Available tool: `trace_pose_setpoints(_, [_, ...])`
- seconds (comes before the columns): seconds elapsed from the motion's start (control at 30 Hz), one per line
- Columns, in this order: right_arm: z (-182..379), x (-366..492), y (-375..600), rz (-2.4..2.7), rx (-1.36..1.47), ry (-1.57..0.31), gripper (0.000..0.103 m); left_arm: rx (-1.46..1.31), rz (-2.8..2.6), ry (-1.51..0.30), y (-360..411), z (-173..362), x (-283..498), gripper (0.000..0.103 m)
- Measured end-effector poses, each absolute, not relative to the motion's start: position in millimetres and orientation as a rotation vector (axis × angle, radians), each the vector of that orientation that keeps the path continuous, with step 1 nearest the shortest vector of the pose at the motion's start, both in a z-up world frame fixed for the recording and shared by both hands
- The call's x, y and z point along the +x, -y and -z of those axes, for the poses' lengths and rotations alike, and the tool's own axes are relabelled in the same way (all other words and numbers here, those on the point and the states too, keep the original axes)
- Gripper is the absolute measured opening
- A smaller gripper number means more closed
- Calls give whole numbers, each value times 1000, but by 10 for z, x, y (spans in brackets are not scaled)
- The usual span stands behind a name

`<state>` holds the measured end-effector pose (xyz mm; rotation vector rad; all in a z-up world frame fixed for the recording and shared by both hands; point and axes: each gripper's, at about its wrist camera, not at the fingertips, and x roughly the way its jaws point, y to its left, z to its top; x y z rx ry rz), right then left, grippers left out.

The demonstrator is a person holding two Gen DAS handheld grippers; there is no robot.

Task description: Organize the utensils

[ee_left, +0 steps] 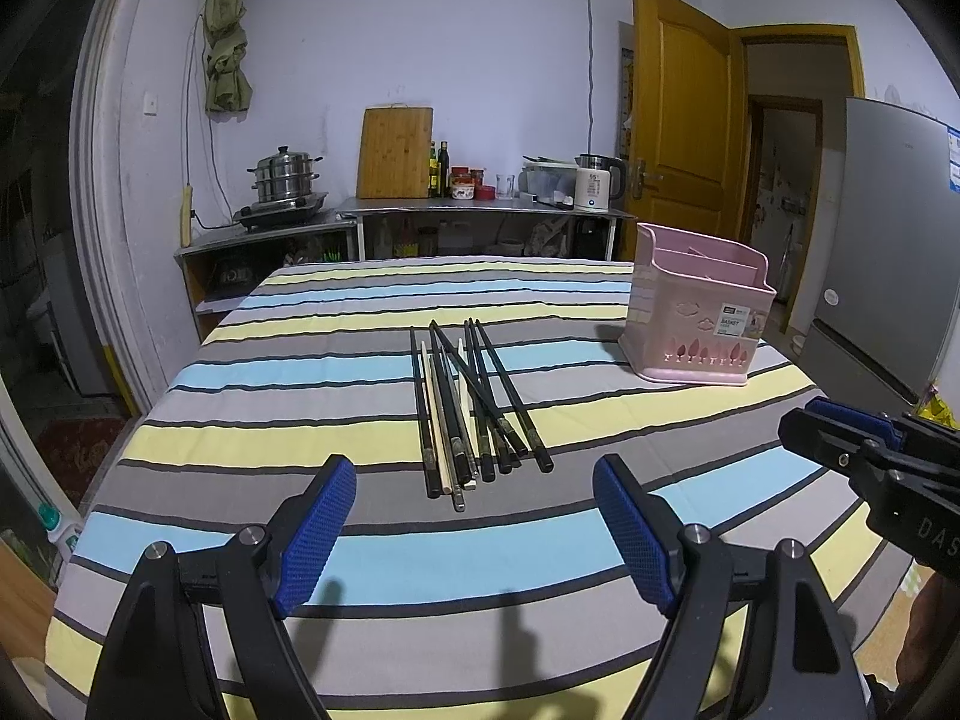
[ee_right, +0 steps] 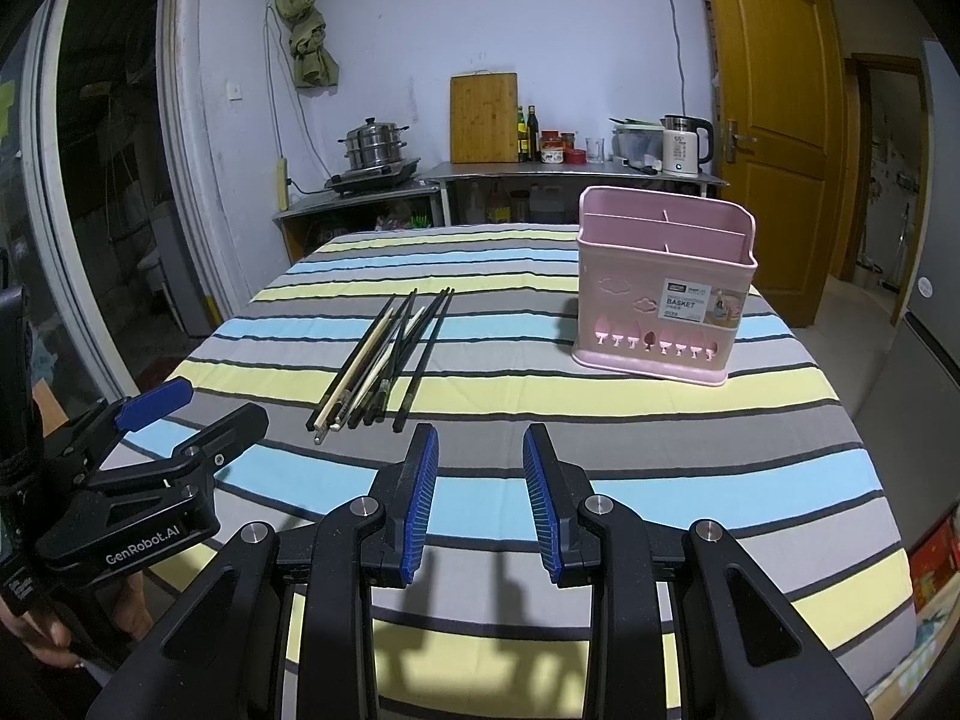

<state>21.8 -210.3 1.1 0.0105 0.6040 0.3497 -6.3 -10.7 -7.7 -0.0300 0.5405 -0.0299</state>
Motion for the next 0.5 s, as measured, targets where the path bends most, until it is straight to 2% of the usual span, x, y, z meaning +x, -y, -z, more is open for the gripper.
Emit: trace_pose_setpoints(0.5, [36,331,2038,-352,-11,-629,30,-52,52,-575,-14,144,36,81])
